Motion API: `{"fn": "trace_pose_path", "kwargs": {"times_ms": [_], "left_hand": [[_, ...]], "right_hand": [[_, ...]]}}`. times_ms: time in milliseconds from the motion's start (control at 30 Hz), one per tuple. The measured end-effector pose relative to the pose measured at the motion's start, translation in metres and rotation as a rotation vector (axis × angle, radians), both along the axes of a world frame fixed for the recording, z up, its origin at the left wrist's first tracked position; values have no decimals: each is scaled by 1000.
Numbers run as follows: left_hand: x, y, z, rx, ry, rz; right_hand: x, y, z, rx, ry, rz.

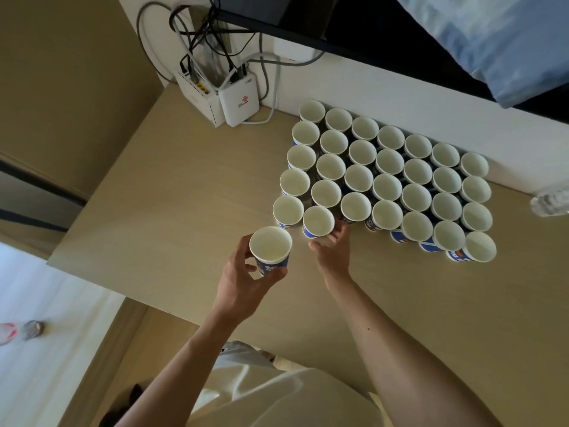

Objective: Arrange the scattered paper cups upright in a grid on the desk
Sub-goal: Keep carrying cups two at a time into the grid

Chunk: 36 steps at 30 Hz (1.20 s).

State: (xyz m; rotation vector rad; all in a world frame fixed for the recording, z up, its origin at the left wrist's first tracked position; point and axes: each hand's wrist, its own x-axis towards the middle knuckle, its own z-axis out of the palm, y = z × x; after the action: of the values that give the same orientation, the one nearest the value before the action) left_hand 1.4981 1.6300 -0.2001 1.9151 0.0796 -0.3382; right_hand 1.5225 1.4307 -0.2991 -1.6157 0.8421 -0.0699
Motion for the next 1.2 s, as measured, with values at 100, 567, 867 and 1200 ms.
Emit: {"fn": "trace_pose_path", "kwargs": {"times_ms": [100,567,867,1200], "left_hand": [[0,-9,-3,-7,13,-21],[13,-94,-8,-5,17,-421],[14,-75,-18,45,102,-282],[12,-50,-26,75,183,-192]], "right_hand": [[-27,0,-1,-86,72,-51],[-75,-47,66,-39,-108,327],[-51,-53,19,-93,-37,-6],[-31,-46,-18,-188,-39,-27]]}}
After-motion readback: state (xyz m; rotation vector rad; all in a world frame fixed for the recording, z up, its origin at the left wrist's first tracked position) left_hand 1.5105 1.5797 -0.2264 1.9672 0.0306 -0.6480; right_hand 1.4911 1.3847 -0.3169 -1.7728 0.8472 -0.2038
